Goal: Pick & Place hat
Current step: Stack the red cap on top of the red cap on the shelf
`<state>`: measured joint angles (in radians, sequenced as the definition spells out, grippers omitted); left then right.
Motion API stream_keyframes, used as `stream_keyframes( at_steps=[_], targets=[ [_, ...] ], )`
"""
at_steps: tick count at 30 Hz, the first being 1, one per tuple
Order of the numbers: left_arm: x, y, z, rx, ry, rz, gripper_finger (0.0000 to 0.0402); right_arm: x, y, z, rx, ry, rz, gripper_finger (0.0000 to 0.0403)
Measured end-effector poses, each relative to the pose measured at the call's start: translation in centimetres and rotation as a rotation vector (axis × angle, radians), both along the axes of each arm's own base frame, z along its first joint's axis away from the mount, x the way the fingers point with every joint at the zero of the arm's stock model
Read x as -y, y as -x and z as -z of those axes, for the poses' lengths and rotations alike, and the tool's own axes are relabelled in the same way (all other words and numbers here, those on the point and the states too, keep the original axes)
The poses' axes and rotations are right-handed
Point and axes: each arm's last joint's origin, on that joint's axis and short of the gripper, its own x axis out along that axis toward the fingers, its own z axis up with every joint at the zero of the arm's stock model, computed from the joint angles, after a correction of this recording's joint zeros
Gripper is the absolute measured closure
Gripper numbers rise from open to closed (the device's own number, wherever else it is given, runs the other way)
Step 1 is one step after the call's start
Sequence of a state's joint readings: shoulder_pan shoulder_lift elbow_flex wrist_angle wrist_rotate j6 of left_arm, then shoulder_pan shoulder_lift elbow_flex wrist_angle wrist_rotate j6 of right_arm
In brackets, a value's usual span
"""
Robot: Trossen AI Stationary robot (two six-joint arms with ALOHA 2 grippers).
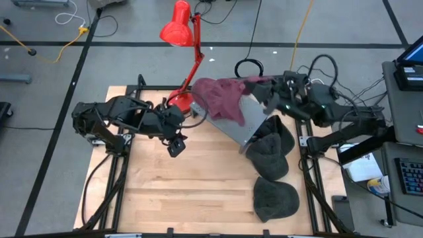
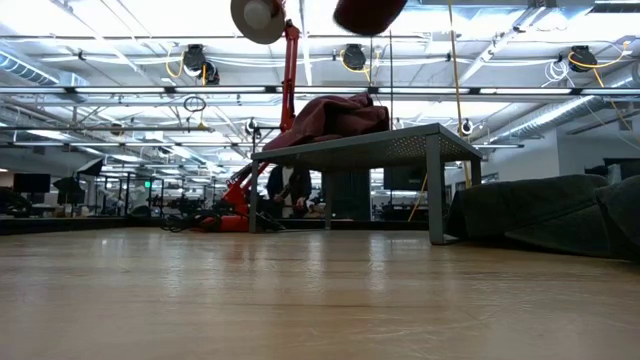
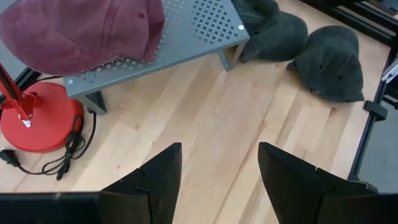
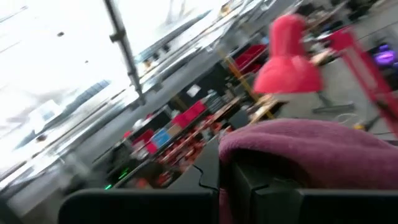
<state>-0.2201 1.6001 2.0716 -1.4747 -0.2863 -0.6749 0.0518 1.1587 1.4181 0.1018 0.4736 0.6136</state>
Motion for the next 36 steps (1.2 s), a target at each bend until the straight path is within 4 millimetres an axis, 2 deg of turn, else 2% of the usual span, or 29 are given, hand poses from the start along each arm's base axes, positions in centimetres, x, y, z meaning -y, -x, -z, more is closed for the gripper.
stream_keyframes(
  at_steps=[8, 15, 19, 25, 31, 36],
  targets=[
    [0.3, 0.1, 0.0, -0.008, -0.01, 0.025, 0.0176, 3.7, -0.3, 0.2, -0.01, -0.056, 0.141, 0.0403],
    [0.2, 0.6, 0.3, -0.073, -0.041, 0.051, 0.0191, 5.4, -2.6, -0.7, -0.15, -0.016, 0.202, 0.0403],
    [0.2, 0.7, 0.4, -0.091, -0.046, 0.084, 0.02, 6.1, -4.4, -1.3, -0.297, 0.045, 0.18, 0.0403],
    [0.3, 0.7, 0.4, -0.105, -0.042, 0.149, 0.0212, 7.2, -6.0, -2.5, -0.471, 0.126, 0.133, 0.0403],
    [0.4, 0.7, 0.4, -0.111, -0.031, 0.176, 0.0212, 8.3, -7.0, -3.5, -0.508, 0.167, 0.104, 0.0403],
    [0.4, 0.7, 0.5, -0.112, -0.03, 0.177, 0.02, 9.5, -7.7, -3.0, -0.544, 0.175, 0.092, 0.0403]
  ],
)
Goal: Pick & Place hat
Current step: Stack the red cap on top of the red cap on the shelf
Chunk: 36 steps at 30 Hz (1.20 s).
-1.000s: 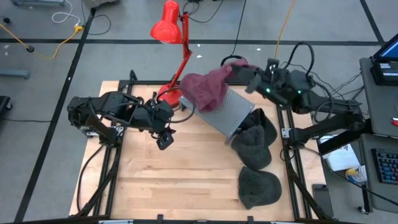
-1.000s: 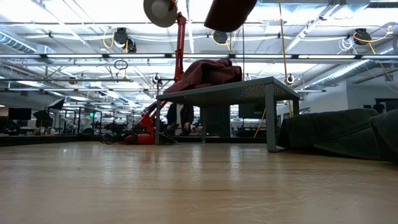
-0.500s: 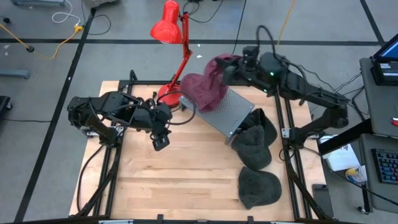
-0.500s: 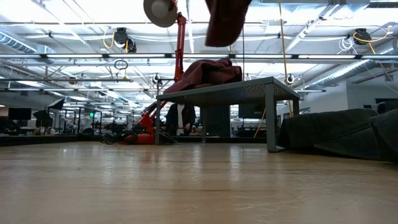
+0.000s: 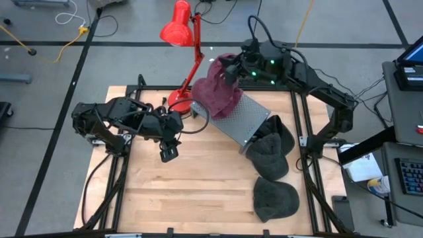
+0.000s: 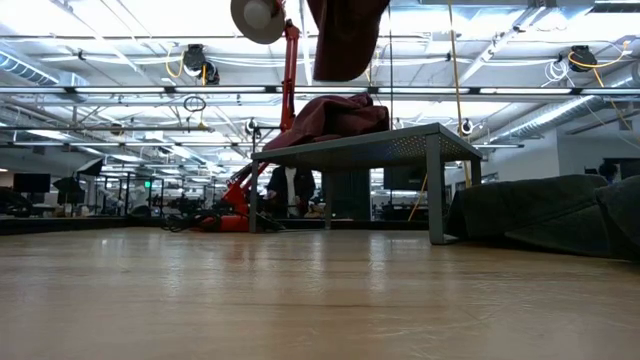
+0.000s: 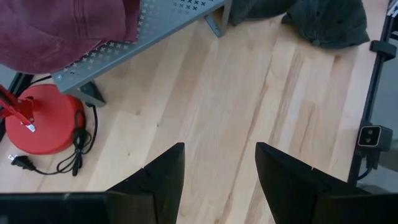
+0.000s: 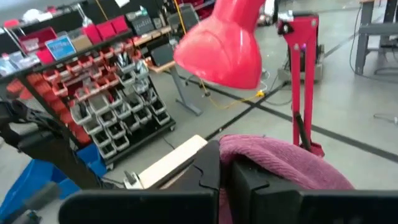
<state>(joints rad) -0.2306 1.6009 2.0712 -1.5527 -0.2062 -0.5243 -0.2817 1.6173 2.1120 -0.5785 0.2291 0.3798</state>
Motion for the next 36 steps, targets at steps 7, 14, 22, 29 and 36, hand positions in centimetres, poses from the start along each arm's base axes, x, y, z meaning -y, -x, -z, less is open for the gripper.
stream_keyframes(
  at_steps=[7, 14, 22, 29, 36],
  targets=[
    [0.0, 0.0, 0.0, -0.001, -0.006, 0.01, 0.0198, 1.9, -1.4, 0.9, 0.023, -0.05, -0.018, 0.0403],
    [0.0, 0.0, 0.0, -0.004, -0.016, 0.028, 0.0215, 4.1, -3.6, 2.6, 0.058, -0.109, -0.07, 0.0403],
    [0.0, 0.0, 0.0, -0.005, -0.018, 0.03, 0.0227, 5.7, -4.9, 4.4, 0.018, -0.163, -0.085, 0.0403],
    [0.0, 0.0, 0.0, -0.006, -0.024, 0.041, 0.0223, 6.4, -4.4, 5.3, -0.032, -0.24, -0.046, 0.0403],
    [0.0, 0.0, 0.0, -0.007, -0.021, 0.046, 0.0209, 6.6, -4.2, 5.7, -0.057, -0.296, -0.096, 0.0403]
  ],
)
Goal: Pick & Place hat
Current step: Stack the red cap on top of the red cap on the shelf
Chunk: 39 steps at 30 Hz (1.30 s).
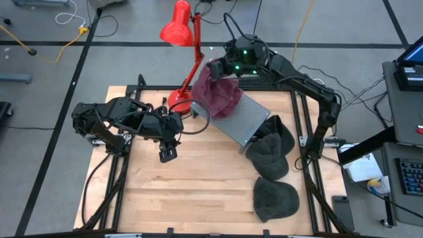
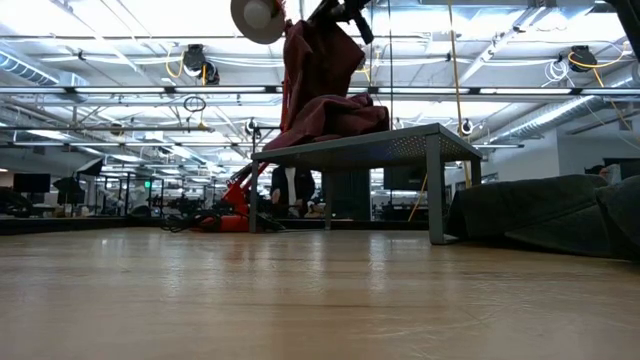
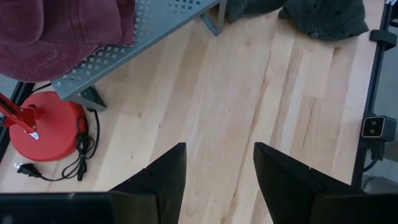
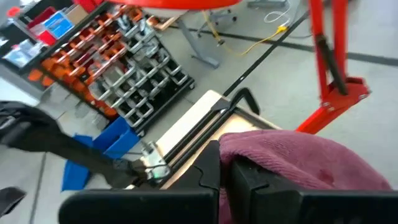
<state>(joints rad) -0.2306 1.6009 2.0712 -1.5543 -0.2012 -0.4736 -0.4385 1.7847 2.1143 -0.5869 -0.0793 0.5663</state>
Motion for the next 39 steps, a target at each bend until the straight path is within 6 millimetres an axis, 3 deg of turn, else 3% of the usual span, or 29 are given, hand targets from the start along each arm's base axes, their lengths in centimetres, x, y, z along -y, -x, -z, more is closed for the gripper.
stream_keyframes(
  at_steps=[13, 27, 39],
  targets=[
    [0.0, 0.0, 0.0, 0.0, 0.001, 0.0, 0.0225, 0.9, -1.1, 3.5, -0.024, -0.028, -0.037, 0.0403],
    [0.0, 0.0, 0.0, 0.002, 0.006, -0.004, 0.0242, 0.7, -0.9, 4.2, -0.108, 0.018, -0.097, 0.0403],
    [0.0, -0.2, -0.1, 0.02, 0.015, -0.015, 0.022, 1.2, 1.4, 4.0, -0.248, 0.059, -0.029, 0.0403]
  ],
)
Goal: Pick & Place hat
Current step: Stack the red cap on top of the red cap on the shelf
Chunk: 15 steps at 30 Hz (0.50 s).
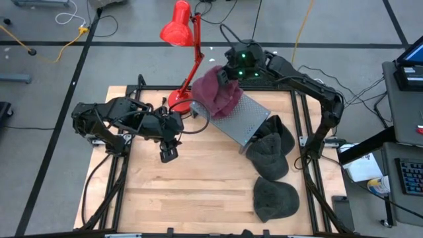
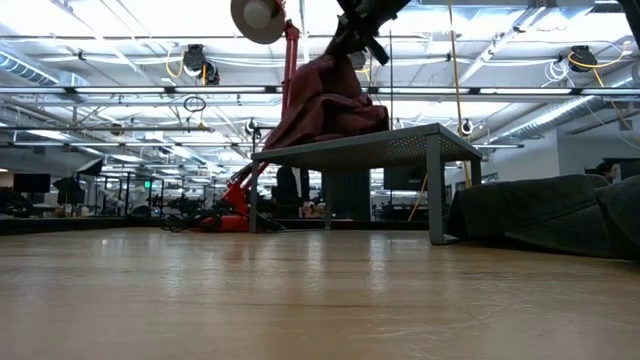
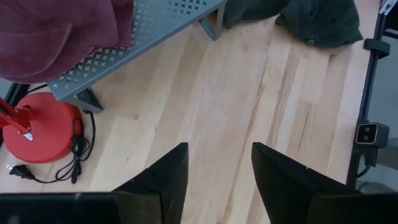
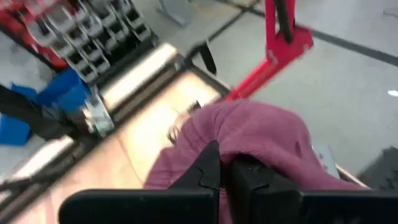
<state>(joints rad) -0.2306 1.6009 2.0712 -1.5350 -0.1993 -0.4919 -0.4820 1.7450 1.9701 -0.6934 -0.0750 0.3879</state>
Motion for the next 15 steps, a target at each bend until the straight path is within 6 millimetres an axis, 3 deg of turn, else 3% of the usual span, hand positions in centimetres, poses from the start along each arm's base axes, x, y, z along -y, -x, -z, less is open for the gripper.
stream_keyframes(
  at_steps=[6, 15],
  targets=[
    [0.0, 0.0, 0.0, 0.001, 0.001, -0.001, 0.022, -0.3, 0.1, 1.0, -0.09, 0.0, 0.001, 0.0403],
    [0.0, 0.0, 0.0, 0.003, 0.002, -0.003, 0.0219, -0.5, 0.4, 4.1, -0.198, -0.057, 0.052, 0.0403]
  ],
)
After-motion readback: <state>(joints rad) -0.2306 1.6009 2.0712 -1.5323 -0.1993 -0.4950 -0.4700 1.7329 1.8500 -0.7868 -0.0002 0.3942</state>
